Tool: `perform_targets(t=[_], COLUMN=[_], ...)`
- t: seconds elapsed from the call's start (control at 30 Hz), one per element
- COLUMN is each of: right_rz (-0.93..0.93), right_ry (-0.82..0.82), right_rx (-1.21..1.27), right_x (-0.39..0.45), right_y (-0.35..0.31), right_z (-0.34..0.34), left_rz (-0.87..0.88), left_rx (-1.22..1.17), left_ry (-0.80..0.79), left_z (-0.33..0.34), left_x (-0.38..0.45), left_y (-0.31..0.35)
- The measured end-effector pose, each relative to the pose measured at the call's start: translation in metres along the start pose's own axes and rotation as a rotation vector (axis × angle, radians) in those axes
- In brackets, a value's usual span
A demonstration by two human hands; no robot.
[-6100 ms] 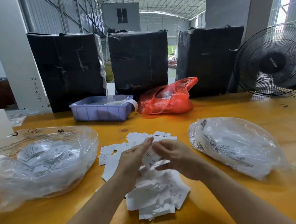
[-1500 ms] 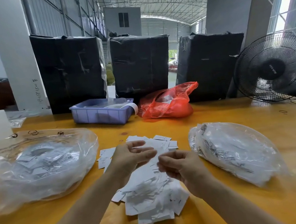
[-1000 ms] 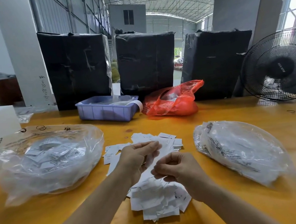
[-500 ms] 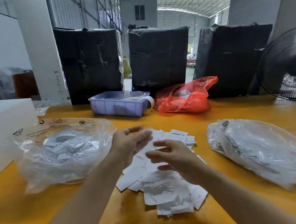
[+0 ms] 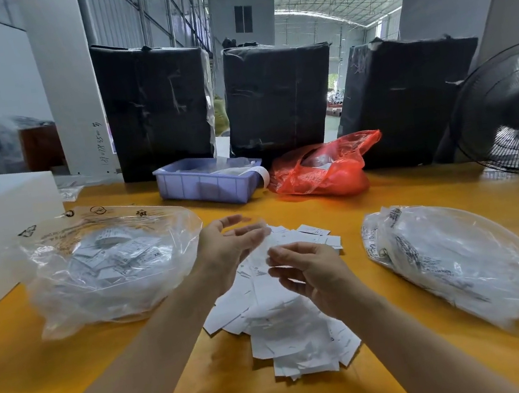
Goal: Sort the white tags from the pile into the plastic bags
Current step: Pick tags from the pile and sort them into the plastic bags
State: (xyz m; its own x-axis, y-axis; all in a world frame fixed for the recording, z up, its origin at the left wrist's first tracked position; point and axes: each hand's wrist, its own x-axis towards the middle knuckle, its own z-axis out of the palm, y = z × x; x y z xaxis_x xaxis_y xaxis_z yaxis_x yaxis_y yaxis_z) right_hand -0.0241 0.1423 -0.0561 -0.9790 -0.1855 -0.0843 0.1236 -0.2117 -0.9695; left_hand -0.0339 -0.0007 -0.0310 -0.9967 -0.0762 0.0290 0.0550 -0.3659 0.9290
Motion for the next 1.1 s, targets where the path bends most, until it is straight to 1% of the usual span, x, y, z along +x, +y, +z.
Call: perform_targets(t=[0.1,0.17,0.2,0.3,0.33,0.43,0.5,0.57,0.67,0.7,0.73,0.77,0.8,0.83,0.87,0.9,0.97,1.03,1.1], right_rz=[-0.05,-0.101,-0.139,-0.359,-0.426,-0.515,-0.535,-0.604,-0.803,-0.841,-0.841,-0.796,-0.707,-0.595,-0.48,-0.361,-0.173,-0.09,-0.05], right_ry=[0.014,-0.02,-0.038,-0.045,-0.091,-0.36,-0.487,-0.519,-0.501,-0.462,-0.388,-0.274,-0.157,-0.076,-0.038,-0.03,-0.062,-0.098,-0.097], right_rx=[-0.025,-0.122,-0.244,-0.869,-1.026,-1.294,-1.446,-1.604,-1.772,-1.748,-1.655,-1.496,-1.3,-1.082,-0.847,-0.635,-0.35,-0.215,-0.146], right_x=[0.002,0.001,0.002,0.006,0.008,0.01,0.013,0.015,0.011,0.01,0.009,0.009,0.008,0.007,0.005,0.003,-0.006,-0.016,-0.024], right_y=[0.002,0.004,0.006,0.016,0.019,0.023,0.023,0.021,0.022,0.024,0.026,0.025,0.022,0.015,0.007,-0.001,-0.016,-0.026,-0.031], right_z=[-0.001,0.001,0.003,0.01,0.014,0.03,0.04,0.047,0.052,0.052,0.05,0.047,0.043,0.036,0.028,0.018,-0.003,-0.018,-0.029], left_rz=[-0.07,-0.096,-0.086,0.003,0.034,0.083,0.094,0.097,0.097,0.1,0.106,0.11,0.112,0.113,0.112,0.107,0.08,0.031,-0.023], left_rx=[0.067,0.081,0.079,0.074,0.084,0.147,0.195,0.189,0.176,0.182,0.185,0.178,0.169,0.166,0.178,0.203,0.256,0.28,0.318], left_ry=[-0.078,-0.091,-0.069,0.04,0.07,0.119,0.137,0.14,0.138,0.14,0.145,0.152,0.16,0.168,0.175,0.177,0.155,0.079,-0.021], left_z=[0.001,0.0,-0.001,-0.007,-0.009,-0.015,-0.018,-0.018,-0.018,-0.018,-0.018,-0.018,-0.018,-0.018,-0.018,-0.017,-0.015,-0.011,-0.005], left_x=[-0.002,-0.003,-0.002,0.004,0.005,0.008,0.009,0.009,0.009,0.008,0.007,0.007,0.007,0.007,0.007,0.007,0.007,0.005,0.002], left_y=[0.001,0.003,0.005,0.012,0.013,0.013,0.012,0.012,0.014,0.015,0.015,0.016,0.017,0.018,0.018,0.017,0.012,0.006,0.0])
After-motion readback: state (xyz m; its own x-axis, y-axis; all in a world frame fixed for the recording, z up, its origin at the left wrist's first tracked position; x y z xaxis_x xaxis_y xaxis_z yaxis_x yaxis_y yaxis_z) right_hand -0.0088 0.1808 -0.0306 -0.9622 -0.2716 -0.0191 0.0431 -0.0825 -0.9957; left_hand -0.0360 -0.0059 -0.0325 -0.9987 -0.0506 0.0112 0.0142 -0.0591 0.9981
